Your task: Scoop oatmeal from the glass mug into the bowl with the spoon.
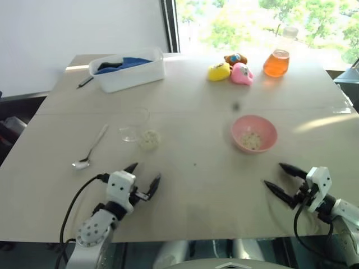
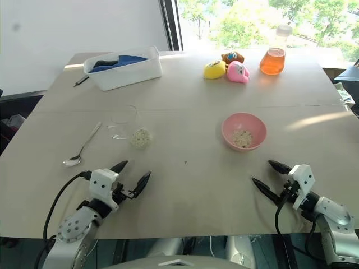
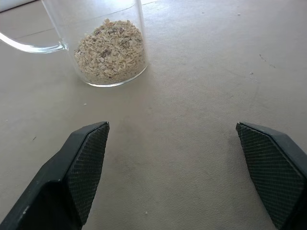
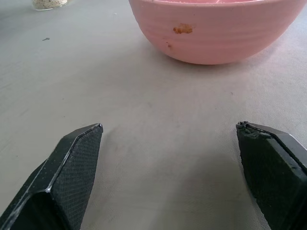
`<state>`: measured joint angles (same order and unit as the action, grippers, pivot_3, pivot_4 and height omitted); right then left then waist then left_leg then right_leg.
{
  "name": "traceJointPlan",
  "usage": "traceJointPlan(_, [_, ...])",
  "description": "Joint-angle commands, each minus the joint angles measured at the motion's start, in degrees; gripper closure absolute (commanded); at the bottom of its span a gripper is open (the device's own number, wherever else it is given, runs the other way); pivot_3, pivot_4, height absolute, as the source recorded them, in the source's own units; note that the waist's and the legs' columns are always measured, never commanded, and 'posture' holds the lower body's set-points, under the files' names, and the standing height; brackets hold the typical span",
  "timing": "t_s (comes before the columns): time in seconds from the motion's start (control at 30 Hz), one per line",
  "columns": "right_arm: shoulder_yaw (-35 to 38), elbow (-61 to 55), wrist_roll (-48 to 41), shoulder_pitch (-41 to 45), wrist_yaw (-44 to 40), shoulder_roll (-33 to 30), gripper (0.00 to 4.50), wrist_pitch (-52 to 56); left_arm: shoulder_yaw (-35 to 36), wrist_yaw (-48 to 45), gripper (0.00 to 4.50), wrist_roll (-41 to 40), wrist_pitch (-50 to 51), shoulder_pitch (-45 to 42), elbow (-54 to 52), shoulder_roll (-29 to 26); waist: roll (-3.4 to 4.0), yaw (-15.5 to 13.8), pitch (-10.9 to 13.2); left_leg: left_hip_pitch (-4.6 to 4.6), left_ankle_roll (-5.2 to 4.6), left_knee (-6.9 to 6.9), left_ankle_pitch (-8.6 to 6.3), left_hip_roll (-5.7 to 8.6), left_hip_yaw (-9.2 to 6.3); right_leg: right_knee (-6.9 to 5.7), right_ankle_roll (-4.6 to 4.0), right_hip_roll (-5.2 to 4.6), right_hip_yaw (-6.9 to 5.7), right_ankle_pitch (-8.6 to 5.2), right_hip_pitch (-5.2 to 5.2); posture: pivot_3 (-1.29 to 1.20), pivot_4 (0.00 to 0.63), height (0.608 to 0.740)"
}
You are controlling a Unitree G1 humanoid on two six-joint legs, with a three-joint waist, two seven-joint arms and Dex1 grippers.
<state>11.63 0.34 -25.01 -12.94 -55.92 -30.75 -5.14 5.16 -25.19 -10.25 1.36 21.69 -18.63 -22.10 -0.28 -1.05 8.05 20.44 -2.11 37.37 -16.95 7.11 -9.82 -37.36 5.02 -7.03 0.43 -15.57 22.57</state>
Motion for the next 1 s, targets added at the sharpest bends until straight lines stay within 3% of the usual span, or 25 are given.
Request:
traceJointPlan(0.03, [-1.7,0.8,1.0,-0.4,-1.6,-0.5,0.00,0.4,-1.1,-0.3,0.04,1.2,0.5,2.6,-0.3,0.1,0.00,0.0,0.0,0.00,0.00,0.00,0.00,0.00,0.00,0.00,0.00,0.00,0.00,0.00,0.00,0.00,0.150,0.740])
traceJointPlan(0.83, [-2.9,9.7,3.2,7.2,-4.8,-0.9,0.00,-3.2,-0.5,2.4,0.04,2.0,-1.7,3.2,0.3,1.7,-0.21,0.1,0.0,-0.55,-0.22,0.01,-0.13,-0.06,0.20,0.00,0.01,0.06,0.18,0.01,-0.44,0.00,0.150,0.740])
traceJointPlan(1.0, [-3.2,8.9,2.6,7.2,-4.5,-0.1,0.00,-3.5,1.8,2.6,0.04,-0.9,-0.5,3.0,0.3,2.5,-0.23,0.2,0.0,-0.60,-0.23,0.01,-0.14,-0.09,0.20,-0.01,0.03,0.10,0.19,0.02,-0.47,0.00,0.150,0.740])
